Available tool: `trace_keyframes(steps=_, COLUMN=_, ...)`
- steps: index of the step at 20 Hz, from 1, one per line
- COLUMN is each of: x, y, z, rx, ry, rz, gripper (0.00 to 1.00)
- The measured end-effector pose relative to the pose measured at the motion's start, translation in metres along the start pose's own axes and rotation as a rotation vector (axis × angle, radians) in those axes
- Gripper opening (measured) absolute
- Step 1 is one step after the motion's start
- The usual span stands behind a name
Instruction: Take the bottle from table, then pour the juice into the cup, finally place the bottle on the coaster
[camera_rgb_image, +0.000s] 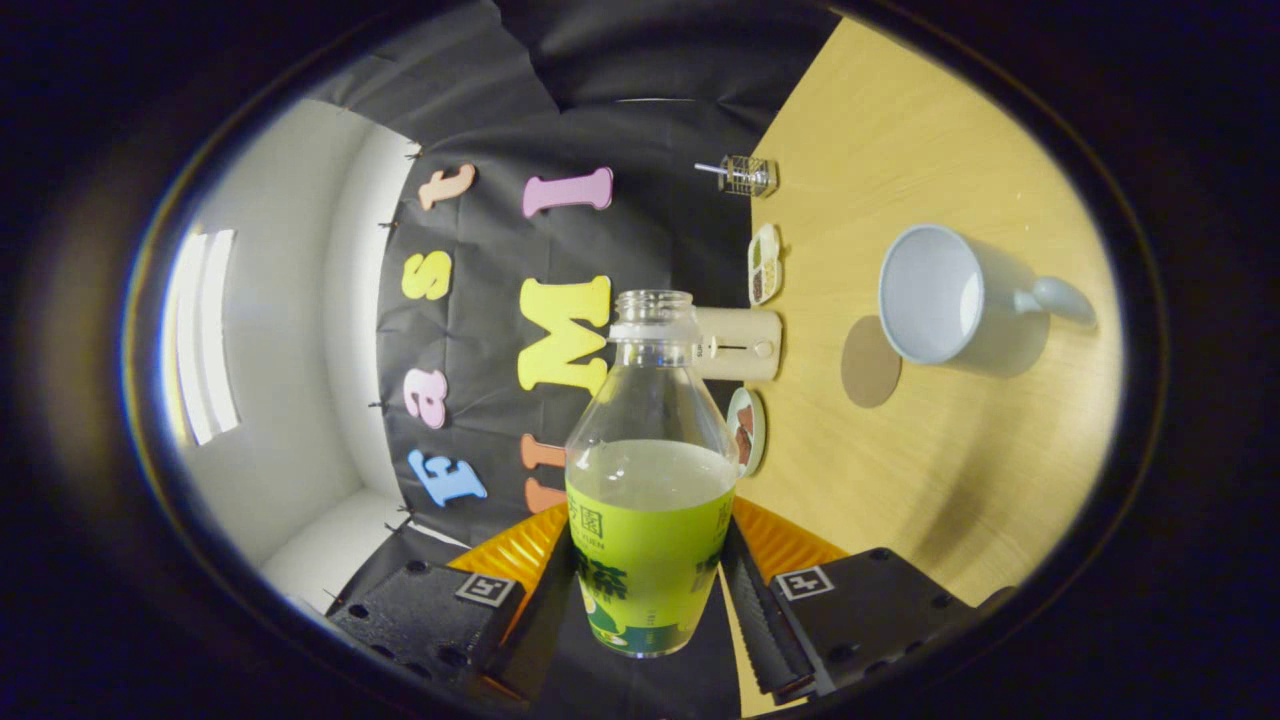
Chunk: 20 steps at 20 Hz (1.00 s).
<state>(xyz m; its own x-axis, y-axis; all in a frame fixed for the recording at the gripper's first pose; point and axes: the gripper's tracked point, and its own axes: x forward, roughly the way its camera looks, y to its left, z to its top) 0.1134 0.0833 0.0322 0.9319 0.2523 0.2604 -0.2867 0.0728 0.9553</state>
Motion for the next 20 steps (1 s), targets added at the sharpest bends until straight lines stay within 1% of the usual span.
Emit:
trace_keyframes(steps=6, x=0.0, y=0.011, z=0.005, rx=0.066, ry=0.004, rz=0.026, gripper=0.8)
trace_keyframes(steps=13, x=0.006, y=0.003, z=0.018, rx=0.235, ry=0.015, rz=0.089, gripper=0.79)
trace_keyframes(steps=20, x=0.01, y=-0.005, z=0.018, rx=0.293, ry=0.029, rz=0.103, gripper=0.79)
